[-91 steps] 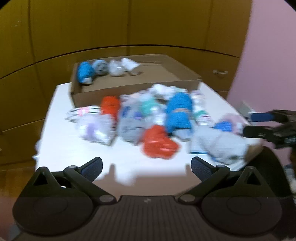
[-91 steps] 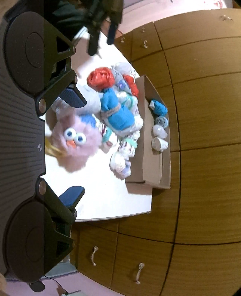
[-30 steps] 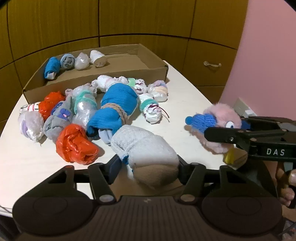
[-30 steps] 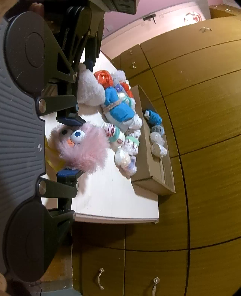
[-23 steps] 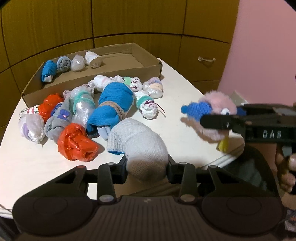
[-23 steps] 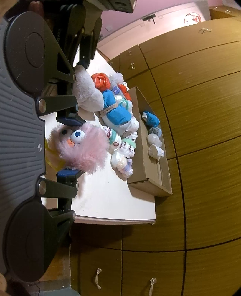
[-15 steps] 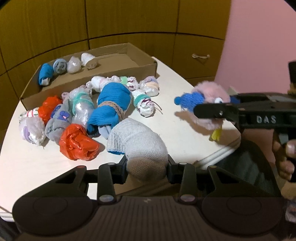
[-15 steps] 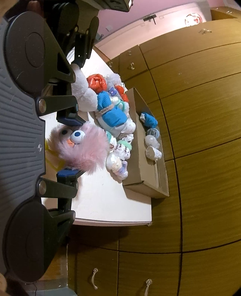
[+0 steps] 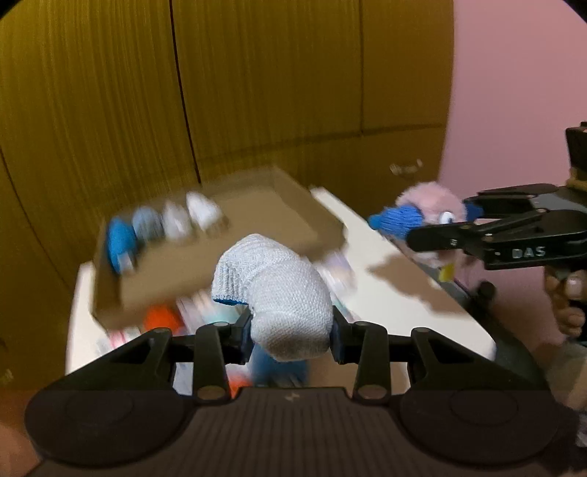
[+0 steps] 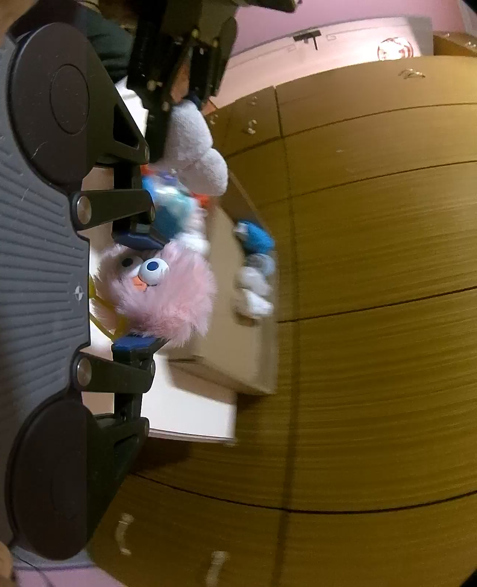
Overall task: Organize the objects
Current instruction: 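Carry the pink toy and grey sock into the tray and lower them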
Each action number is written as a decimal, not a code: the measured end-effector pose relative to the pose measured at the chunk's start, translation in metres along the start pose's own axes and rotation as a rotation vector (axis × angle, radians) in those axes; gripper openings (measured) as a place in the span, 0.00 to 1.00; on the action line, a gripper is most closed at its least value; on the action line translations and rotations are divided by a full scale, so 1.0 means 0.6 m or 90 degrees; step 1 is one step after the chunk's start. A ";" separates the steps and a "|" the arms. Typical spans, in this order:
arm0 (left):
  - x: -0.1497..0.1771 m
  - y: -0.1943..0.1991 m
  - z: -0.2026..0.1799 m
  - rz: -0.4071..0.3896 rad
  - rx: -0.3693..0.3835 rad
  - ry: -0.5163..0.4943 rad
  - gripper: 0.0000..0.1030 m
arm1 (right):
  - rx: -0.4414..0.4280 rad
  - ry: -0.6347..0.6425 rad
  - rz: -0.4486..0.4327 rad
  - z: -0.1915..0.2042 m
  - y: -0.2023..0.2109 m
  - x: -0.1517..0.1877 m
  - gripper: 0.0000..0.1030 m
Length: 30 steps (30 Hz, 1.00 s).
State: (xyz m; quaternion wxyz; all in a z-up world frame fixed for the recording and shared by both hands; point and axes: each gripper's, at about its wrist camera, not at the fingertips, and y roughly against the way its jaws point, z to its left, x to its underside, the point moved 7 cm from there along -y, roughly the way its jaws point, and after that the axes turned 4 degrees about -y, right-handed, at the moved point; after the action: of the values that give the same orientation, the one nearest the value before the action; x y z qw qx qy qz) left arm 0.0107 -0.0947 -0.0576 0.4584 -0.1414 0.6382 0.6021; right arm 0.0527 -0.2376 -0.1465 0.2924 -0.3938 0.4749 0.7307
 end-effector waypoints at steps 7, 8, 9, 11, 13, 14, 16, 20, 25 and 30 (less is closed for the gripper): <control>-0.119 -0.085 0.070 -0.022 0.008 -0.013 0.35 | 0.019 0.052 -0.029 -0.013 -0.048 -0.128 0.50; -0.131 -0.102 0.077 -0.020 0.015 -0.017 0.35 | 0.024 0.062 -0.031 -0.016 -0.063 -0.148 0.50; -0.142 -0.120 0.086 -0.020 0.019 -0.018 0.35 | 0.027 0.066 -0.028 -0.020 -0.076 -0.160 0.50; -0.161 -0.166 0.103 -0.006 0.033 -0.008 0.35 | 0.032 0.070 -0.020 -0.034 -0.114 -0.186 0.50; -0.176 -0.215 0.117 0.010 0.051 0.005 0.35 | 0.035 0.074 -0.008 -0.048 -0.149 -0.202 0.50; -0.180 -0.233 0.122 0.013 0.051 0.004 0.35 | 0.036 0.075 0.002 -0.056 -0.173 -0.209 0.50; -0.188 -0.272 0.131 0.020 0.055 -0.001 0.35 | 0.040 0.079 0.019 -0.070 -0.211 -0.217 0.50; -0.194 -0.346 0.137 0.044 0.061 -0.016 0.35 | 0.048 0.075 0.051 -0.105 -0.289 -0.220 0.50; -0.180 -0.410 0.137 0.069 0.069 -0.037 0.35 | 0.063 0.085 0.100 -0.140 -0.371 -0.204 0.50; -0.164 -0.444 0.131 0.080 0.073 -0.050 0.35 | 0.064 0.087 0.131 -0.156 -0.424 -0.183 0.50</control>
State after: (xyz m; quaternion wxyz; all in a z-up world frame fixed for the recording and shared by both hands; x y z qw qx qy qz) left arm 0.2917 -0.1231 -0.1421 0.4516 -0.0511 0.6609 0.5972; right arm 0.3413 -0.2341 -0.1932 0.2020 -0.3765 0.5674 0.7039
